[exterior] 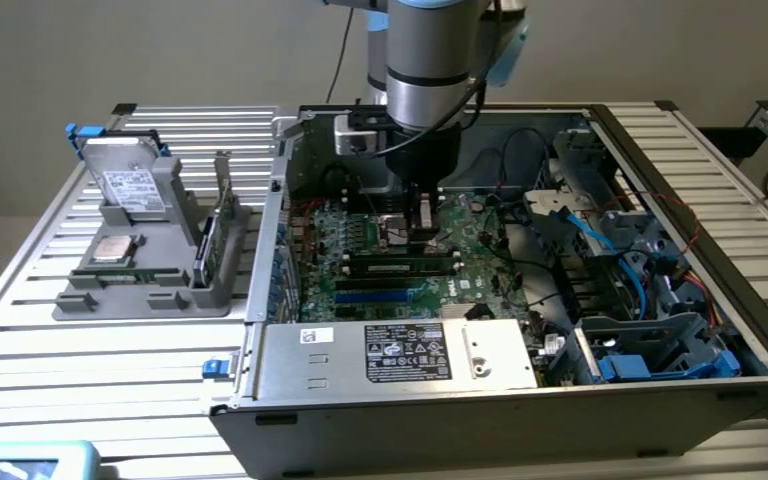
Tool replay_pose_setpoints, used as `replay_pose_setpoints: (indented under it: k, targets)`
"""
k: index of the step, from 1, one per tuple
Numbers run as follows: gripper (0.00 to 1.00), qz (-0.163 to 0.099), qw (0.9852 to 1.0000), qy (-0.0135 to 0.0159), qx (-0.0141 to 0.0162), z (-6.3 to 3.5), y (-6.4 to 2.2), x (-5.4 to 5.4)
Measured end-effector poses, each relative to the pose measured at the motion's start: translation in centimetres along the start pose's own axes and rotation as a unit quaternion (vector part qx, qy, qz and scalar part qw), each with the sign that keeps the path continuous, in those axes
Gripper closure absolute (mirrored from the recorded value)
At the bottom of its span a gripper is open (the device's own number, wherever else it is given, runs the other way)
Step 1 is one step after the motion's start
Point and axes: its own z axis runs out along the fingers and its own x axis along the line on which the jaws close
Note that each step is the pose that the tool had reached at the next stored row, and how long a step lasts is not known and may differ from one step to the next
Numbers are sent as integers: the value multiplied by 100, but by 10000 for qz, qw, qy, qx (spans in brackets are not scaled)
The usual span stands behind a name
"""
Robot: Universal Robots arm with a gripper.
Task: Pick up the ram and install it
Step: 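Press down the ram until it locks into place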
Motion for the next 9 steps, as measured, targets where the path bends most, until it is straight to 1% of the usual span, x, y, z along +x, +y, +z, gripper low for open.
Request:
replay_pose_setpoints:
  k: [3,5,9]
  targets:
    - [89,0,10000,-4,-1,-2,125,2]
    - [89,1,10000,-6,0,4,190,1]
    - [89,6,10000,-6,-4,24,245,-1]
